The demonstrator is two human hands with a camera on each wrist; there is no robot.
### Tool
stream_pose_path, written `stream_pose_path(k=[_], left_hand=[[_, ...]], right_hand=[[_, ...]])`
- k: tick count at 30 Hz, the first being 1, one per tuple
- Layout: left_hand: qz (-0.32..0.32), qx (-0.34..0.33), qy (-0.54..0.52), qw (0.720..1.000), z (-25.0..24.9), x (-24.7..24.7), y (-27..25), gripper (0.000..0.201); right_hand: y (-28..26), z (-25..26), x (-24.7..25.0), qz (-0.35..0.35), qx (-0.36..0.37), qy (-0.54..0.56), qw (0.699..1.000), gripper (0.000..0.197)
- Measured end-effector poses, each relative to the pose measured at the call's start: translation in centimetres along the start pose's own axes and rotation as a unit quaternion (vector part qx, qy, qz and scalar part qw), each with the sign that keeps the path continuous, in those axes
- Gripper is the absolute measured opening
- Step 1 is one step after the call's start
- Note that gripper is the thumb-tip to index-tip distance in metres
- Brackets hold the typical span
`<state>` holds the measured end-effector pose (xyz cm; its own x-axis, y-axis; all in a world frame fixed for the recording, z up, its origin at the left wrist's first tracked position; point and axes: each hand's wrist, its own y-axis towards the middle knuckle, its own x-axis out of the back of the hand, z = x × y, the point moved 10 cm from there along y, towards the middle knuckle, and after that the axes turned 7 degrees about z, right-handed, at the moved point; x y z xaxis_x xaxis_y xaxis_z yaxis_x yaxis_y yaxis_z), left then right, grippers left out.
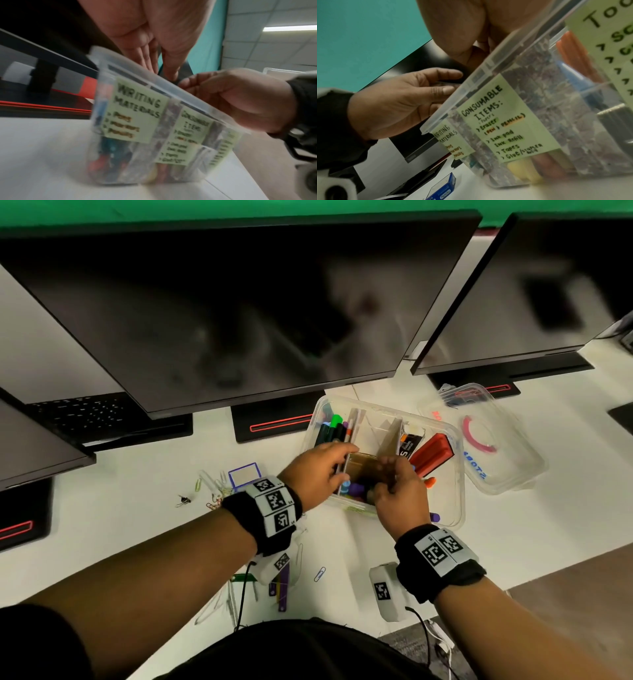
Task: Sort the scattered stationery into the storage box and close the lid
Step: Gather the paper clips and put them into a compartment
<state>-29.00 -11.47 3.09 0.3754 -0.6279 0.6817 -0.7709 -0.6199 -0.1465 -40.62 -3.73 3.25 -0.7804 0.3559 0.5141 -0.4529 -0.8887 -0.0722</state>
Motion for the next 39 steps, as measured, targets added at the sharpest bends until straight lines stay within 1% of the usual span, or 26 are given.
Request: stream_pose_path(k=[2,3,5,7,9,11,13,15,17,20,22,23,25,28,30,32,34,36,37,39], left_hand=[[-0.054,0.003,0.037,0.998,1.3,2.4,-0.8,0.037],[-0.069,0.007,0.056,0.996,2.2,3.5,-1.3,0.033],[-0.084,0.034,0.081,0.993,5.0,5.2,-2.7,0.027],[-0.085,0.077,0.100,0.988,8.4,6.2,-4.4,0.025],[-0.058,0.117,0.121,0.984,11.7,6.2,-6.0,0.023],[-0.005,0.157,0.138,0.978,14.7,5.5,-7.9,0.024],[0.030,0.193,0.152,0.969,17.5,4.9,-10.0,0.027],[0.036,0.237,0.156,0.958,20.1,4.9,-12.5,0.029],[0.041,0.273,0.157,0.948,22.1,5.1,-14.6,0.031],[0.043,0.294,0.148,0.943,23.6,5.3,-17.0,0.033],[0.044,0.306,0.140,0.940,24.2,5.3,-18.5,0.033],[0.043,0.313,0.136,0.939,24.5,5.1,-19.0,0.033],[0.040,0.326,0.125,0.936,25.2,5.0,-20.4,0.033],[0.042,0.333,0.110,0.936,25.8,4.6,-21.4,0.033],[0.051,0.334,0.106,0.935,26.1,4.2,-21.8,0.032],[0.065,0.331,0.102,0.936,26.3,3.7,-22.1,0.032],[0.087,0.320,0.093,0.939,26.2,3.0,-22.1,0.038],[0.120,0.307,0.099,0.939,26.0,2.3,-22.2,0.051],[0.138,0.302,0.112,0.937,25.9,2.1,-22.3,0.054],[0.160,0.293,0.144,0.932,25.8,1.8,-22.6,0.052]], right_hand=[[0.0,0.1,-0.5,0.012,0.021,-0.026,0.999,0.035],[-0.1,0.6,-0.7,0.008,0.056,-0.060,0.997,0.032],[-0.7,1.9,-1.5,0.002,0.141,-0.129,0.982,0.024],[-1.6,3.4,-3.3,0.025,0.208,-0.161,0.965,0.020],[-2.8,5.3,-5.2,0.050,0.267,-0.178,0.946,0.020],[-4.0,7.3,-7.6,0.085,0.325,-0.182,0.924,0.020],[-5.1,8.5,-10.8,0.150,0.356,-0.186,0.903,0.021],[-5.7,8.2,-14.5,0.231,0.353,-0.208,0.883,0.024],[-5.5,6.4,-18.2,0.300,0.309,-0.262,0.863,0.030],[-3.9,2.8,-21.6,0.356,0.219,-0.365,0.832,0.049],[-3.0,1.6,-22.7,0.370,0.180,-0.419,0.809,0.056],[-2.5,1.4,-22.8,0.367,0.170,-0.430,0.807,0.057],[-1.7,1.2,-23.4,0.359,0.155,-0.439,0.809,0.053],[-1.1,0.8,-24.0,0.365,0.130,-0.451,0.804,0.044],[-0.6,1.2,-24.1,0.357,0.117,-0.434,0.819,0.042],[-0.2,2.2,-24.5,0.343,0.117,-0.399,0.842,0.042],[-0.1,3.2,-25.6,0.341,0.130,-0.371,0.854,0.041],[-0.1,3.6,-27.0,0.348,0.130,-0.364,0.854,0.039],[0.0,3.4,-27.8,0.353,0.123,-0.361,0.854,0.037],[0.1,3.0,-28.7,0.362,0.109,-0.358,0.854,0.029]])
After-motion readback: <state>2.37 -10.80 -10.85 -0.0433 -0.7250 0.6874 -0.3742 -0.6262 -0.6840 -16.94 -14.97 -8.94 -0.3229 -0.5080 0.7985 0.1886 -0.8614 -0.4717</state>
